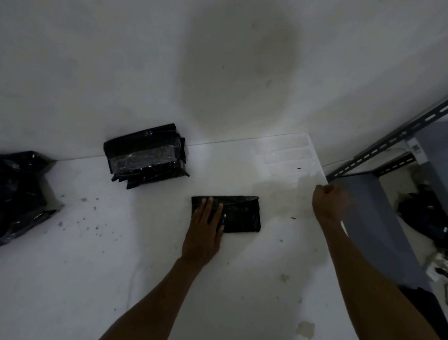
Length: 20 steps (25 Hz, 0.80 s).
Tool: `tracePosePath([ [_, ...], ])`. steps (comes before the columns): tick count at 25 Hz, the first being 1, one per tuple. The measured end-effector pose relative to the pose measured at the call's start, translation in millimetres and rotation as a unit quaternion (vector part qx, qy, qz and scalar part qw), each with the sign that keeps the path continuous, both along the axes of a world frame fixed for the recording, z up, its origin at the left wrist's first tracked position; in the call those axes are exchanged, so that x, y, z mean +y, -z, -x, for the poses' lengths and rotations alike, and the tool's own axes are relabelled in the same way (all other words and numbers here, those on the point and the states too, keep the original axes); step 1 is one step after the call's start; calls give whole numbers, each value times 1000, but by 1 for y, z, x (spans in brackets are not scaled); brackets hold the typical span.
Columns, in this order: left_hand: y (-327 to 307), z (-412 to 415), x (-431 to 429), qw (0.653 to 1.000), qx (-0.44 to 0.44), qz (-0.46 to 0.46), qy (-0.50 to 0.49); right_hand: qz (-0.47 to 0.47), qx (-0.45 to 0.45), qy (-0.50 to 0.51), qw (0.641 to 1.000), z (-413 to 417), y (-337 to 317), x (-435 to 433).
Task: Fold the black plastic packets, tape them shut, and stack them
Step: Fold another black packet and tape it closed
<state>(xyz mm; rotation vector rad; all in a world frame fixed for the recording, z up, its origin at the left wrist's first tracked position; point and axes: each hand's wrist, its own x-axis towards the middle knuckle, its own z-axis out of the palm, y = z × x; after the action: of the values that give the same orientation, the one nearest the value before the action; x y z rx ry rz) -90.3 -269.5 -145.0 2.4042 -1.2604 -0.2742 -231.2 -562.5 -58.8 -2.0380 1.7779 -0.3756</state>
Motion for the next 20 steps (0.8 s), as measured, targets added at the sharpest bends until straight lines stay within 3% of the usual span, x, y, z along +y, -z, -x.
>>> tracePosePath([
  [4,-8,-3,2,1000,14,19,0,82,-94,-56,991,-14,-25,43],
  [10,-19,-15,5,996,54,59,-39,173,-309,-103,929,-22,-67,105],
  [14,-33,-32,2,977,168,99,-85,8,-404,-71,912,-46,-115,126],
  [16,-50,-38,0,945,268,146,-116,-52,-409,-72,908,-58,-129,134],
  [20,-59,-52,1,837,491,145,-194,-100,-416,-63,902,-78,-127,147],
])
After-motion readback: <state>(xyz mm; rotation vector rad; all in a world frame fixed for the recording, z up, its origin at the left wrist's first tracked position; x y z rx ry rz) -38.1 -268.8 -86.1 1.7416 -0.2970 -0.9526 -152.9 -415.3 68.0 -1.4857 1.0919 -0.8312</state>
